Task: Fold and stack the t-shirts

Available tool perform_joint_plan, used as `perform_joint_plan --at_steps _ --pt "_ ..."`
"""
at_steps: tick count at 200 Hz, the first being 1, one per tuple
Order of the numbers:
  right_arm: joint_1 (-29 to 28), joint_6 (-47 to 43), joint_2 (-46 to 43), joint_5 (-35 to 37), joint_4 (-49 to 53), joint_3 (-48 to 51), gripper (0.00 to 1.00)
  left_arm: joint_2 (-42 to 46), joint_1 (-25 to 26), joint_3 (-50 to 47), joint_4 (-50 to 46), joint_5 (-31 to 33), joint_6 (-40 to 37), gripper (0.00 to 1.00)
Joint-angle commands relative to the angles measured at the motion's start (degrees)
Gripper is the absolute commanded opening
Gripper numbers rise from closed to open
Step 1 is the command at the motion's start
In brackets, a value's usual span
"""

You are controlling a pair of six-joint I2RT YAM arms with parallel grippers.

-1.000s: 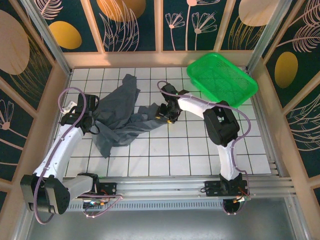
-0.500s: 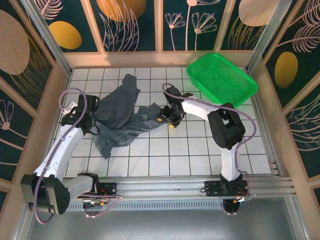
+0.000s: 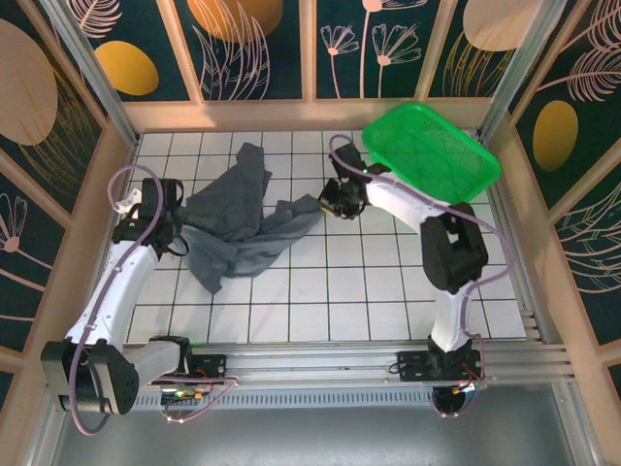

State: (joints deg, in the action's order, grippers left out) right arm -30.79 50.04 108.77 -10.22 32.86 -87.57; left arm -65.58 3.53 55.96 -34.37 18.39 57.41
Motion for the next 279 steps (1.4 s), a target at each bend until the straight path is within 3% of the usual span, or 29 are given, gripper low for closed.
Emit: perform_joint_plan --at_steps 1,76,134,162,199,219,231,244,279 --pt "1.8 -4.0 -8.1 5.3 3.4 -3.2 0.00 -0.1 -1.3 3.7 3.4 1.0 -2.8 0.00" --pt "6.2 -9.8 -20.7 8.8 9.2 -6.3 0.00 0.9 -1.6 10.5 3.6 4.6 -0.3 0.00" --pt "6.3 -10.2 -25.6 9.4 10.5 -4.5 0.00 2.8 -1.6 5.6 4.2 3.9 0.8 0.00" --pt "7.3 -10.5 -20.9 6.6 7.0 -5.2 0.00 2.2 -1.6 3.3 5.4 3.9 0.1 0.00" --pt "10.9 -12.6 -2.9 1.6 6.3 -15.4 0.00 -1.5 -1.6 2.6 7.7 2.9 -1.3 0.00" --pt "11.2 -16.1 5.1 3.5 10.3 -23.8 0.36 -3.7 -1.6 2.4 8.3 0.8 -1.4 0.00" --pt "10.9 -17.9 5.9 5.7 11.4 -24.9 0.49 -4.6 -1.6 2.2 8.6 -0.9 -1.4 0.00" --pt "10.2 -18.7 3.2 8.3 10.6 -21.1 0.56 -5.1 -1.6 1.5 9.1 -2.9 -1.4 0.00" --pt "5.4 -20.0 -12.2 14.3 3.5 4.3 0.62 -5.6 -1.6 0.1 9.5 -5.4 -1.0 0.00"
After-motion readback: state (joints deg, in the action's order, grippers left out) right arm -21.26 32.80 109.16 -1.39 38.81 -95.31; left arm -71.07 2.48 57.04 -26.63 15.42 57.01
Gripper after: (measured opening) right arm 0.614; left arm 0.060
